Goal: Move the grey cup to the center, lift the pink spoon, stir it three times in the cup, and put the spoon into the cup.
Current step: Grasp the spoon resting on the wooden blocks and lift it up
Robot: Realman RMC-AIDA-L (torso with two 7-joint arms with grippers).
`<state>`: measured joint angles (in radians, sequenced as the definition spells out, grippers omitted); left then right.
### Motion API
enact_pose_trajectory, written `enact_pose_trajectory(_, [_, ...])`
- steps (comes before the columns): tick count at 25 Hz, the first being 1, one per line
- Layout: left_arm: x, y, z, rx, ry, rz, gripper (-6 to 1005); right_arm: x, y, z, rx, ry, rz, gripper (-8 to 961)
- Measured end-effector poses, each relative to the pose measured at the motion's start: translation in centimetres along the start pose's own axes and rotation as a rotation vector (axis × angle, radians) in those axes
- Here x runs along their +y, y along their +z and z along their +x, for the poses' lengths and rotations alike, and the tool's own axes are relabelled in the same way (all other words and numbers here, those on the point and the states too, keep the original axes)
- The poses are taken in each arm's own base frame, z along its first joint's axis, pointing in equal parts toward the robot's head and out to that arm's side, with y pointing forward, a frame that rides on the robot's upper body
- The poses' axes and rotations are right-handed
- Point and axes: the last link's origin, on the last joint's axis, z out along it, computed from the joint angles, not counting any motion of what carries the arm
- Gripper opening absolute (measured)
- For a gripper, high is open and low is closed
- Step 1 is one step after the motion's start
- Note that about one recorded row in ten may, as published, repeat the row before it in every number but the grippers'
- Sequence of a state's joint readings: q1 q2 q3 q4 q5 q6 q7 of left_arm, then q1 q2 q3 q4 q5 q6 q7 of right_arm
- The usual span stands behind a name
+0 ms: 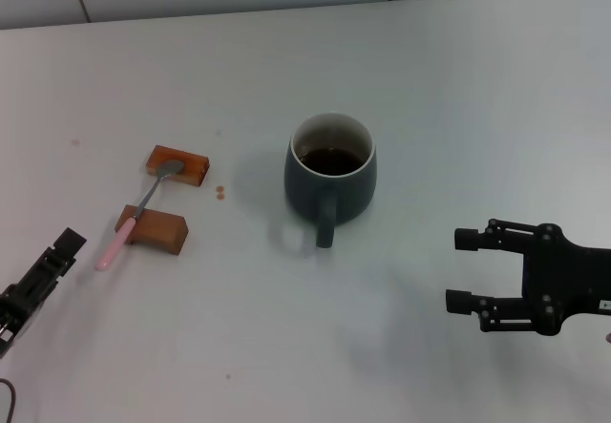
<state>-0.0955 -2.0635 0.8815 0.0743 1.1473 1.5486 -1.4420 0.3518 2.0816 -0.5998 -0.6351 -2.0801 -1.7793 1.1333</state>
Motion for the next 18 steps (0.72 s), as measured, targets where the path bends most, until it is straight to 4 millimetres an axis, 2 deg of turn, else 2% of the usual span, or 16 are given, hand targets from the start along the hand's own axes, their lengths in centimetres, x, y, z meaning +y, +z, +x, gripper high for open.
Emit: enact_pose_trajectory(18, [-0.47,0.24,-0.79,-0.017,-0.043,0.038,784,0.05,-0.10,0.07,0.002,0.001,0.002,811])
